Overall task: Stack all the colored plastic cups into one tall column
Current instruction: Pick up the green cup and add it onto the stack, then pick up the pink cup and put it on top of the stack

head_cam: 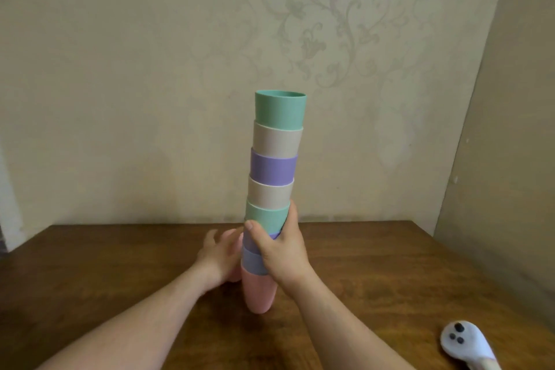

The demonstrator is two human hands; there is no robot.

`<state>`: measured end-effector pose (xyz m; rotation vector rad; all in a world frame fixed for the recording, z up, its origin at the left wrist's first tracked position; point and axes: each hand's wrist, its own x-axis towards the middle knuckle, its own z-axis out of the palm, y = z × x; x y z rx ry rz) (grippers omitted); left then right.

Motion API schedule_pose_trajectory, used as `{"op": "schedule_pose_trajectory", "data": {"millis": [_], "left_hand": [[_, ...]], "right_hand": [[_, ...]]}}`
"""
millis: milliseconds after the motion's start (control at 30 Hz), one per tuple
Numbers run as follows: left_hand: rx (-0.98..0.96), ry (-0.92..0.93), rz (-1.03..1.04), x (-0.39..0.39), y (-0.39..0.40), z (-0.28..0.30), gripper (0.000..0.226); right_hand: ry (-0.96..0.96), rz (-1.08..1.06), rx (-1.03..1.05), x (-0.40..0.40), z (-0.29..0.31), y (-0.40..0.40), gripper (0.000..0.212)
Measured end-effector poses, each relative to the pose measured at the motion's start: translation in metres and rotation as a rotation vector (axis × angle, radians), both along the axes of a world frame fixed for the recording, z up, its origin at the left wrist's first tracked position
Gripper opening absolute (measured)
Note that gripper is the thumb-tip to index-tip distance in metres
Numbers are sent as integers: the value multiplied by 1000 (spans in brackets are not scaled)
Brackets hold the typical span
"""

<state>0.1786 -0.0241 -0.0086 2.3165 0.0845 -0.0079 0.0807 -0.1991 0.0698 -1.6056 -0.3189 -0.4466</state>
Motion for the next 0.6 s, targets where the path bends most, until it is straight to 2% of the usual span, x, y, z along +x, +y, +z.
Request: {"op": "schedule_pose_trajectory", "data": {"millis": [167, 233, 333, 400, 533, 600], "left_hand": [[300, 31, -73, -9, -7, 16, 58], [332, 22, -100, -13, -1, 31, 57], [398, 87, -103, -39, 17, 49, 111], [510, 137, -125, -48, 37, 48, 123], [458, 116, -45, -74, 74, 43, 114], [362, 78, -12, -86, 88, 38, 111]], "right_hand": [[-7, 46, 18, 1, 0, -2, 54], [-13, 40, 27, 1, -1, -1, 55], [-10, 42, 33, 2, -1, 0, 54], [-10, 45, 35, 1, -1, -1, 53], [13, 27, 36, 2, 0, 0, 54], [32, 17, 29, 3, 1, 1, 53]]}}
